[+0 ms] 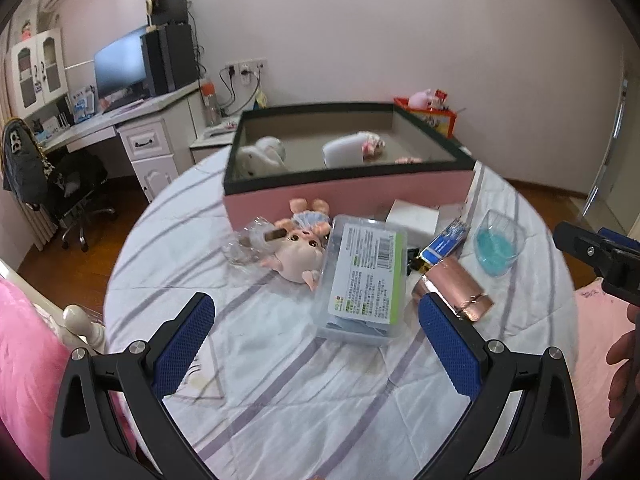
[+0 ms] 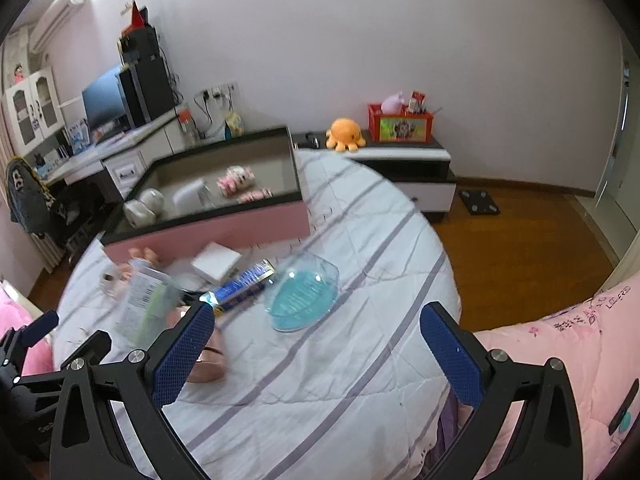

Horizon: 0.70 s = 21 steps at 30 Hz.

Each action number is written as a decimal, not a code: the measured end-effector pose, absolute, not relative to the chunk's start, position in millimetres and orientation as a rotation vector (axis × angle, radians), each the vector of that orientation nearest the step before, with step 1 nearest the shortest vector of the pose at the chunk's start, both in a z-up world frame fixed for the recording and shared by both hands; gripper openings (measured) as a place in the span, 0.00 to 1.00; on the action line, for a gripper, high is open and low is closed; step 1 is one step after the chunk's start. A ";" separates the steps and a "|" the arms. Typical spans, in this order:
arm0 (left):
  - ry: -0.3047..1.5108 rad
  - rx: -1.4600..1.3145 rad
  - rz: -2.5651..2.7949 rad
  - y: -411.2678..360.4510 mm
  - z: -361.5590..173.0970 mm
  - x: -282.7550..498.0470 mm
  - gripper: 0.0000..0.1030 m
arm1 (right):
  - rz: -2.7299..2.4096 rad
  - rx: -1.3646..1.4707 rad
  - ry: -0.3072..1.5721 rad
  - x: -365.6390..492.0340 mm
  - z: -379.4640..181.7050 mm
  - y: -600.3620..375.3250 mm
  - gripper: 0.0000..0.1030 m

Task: Organize rigid objects
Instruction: 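Grasp the clear plastic case with the left tool while the right tool grasps the blue dish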

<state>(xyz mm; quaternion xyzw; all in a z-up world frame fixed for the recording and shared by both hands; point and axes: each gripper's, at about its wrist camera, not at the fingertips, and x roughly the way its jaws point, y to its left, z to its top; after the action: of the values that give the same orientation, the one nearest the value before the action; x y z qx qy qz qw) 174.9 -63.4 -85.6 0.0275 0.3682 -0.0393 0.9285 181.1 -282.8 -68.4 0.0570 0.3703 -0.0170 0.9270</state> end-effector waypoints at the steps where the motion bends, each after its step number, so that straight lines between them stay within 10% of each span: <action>1: 0.769 0.068 -0.080 -65.9 -91.3 181.2 1.00 | -0.039 0.116 0.778 188.3 -75.2 -284.4 1.00; 14: 0.841 0.106 -0.116 -88.5 -126.0 229.2 0.92 | -0.030 0.085 0.898 248.3 -125.2 -279.6 0.98; 21: 0.871 0.041 -0.154 -82.3 -130.9 235.1 0.84 | -0.018 0.046 0.894 254.6 -137.1 -269.2 0.64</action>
<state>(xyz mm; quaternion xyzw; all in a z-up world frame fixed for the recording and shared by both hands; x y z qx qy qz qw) 235.1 -82.3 -130.9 0.0201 0.4213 -0.0747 0.9036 254.6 -269.2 -137.1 0.0223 0.4321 -0.0088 0.9015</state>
